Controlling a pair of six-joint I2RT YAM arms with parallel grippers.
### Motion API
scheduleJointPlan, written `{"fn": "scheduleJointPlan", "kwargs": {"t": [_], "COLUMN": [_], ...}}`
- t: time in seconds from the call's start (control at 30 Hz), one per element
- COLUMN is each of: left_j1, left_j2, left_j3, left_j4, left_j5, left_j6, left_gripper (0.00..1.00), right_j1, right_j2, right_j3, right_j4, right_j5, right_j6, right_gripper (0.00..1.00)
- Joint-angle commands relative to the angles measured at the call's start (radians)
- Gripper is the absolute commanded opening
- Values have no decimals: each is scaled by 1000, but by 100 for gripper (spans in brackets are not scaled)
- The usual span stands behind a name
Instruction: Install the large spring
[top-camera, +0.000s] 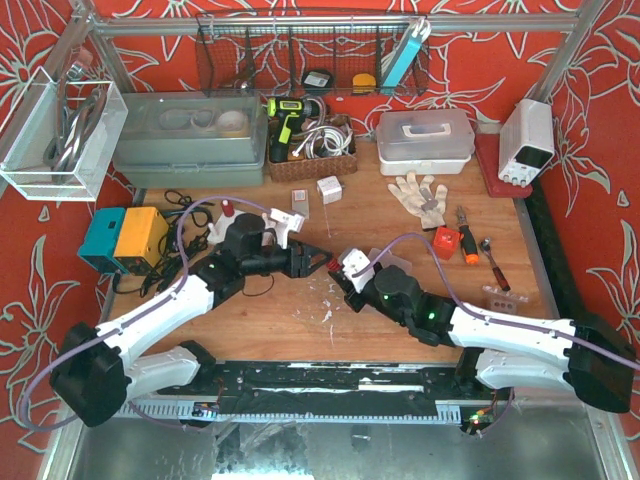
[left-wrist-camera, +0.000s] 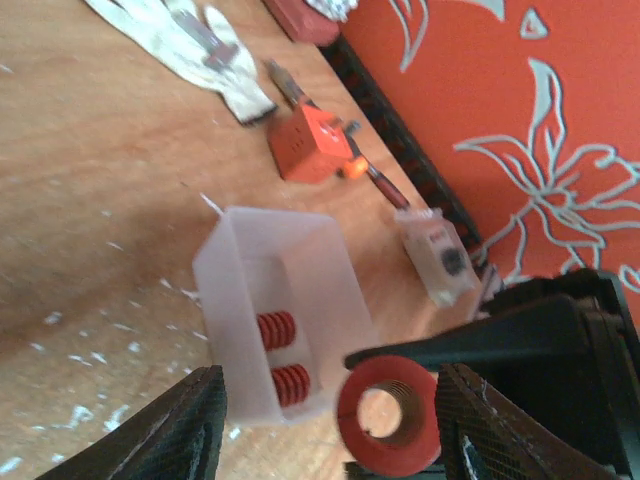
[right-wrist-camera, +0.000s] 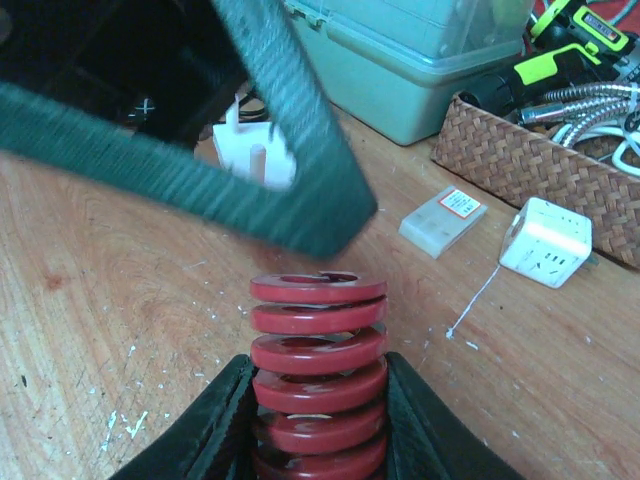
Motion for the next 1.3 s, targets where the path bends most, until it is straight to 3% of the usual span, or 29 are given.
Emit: {"fn": "scheduleJointPlan", "kwargs": {"t": [0.0, 0.47, 0.8, 0.93, 1.17, 1.27], "left_j1": [-47, -77, -81, -83, -83, -83], "left_j2": [26, 46, 61, 57, 52, 44], "left_j3": [37, 28, 16, 11, 4, 3], "left_j4": [-18, 3, 52, 56, 61, 52], "left_j5": [93, 86, 115, 113, 136, 116], "left_j6": [20, 2, -30, -36, -37, -38], "left_gripper": [60, 61, 55, 44, 13, 4], "right_j1": [16, 22, 28, 30, 31, 30], "right_j2": [4, 8, 18, 18, 17, 16], "right_j3": [-11, -14, -13, -13, -13, -7], "right_j4": [90, 84, 90, 88, 81, 69], "right_j5": [43, 56, 44, 52, 69, 84], "right_j6": [-45, -54, -58, -59, -58, -46], "right_gripper": [8, 8, 8, 8, 10, 26]}}
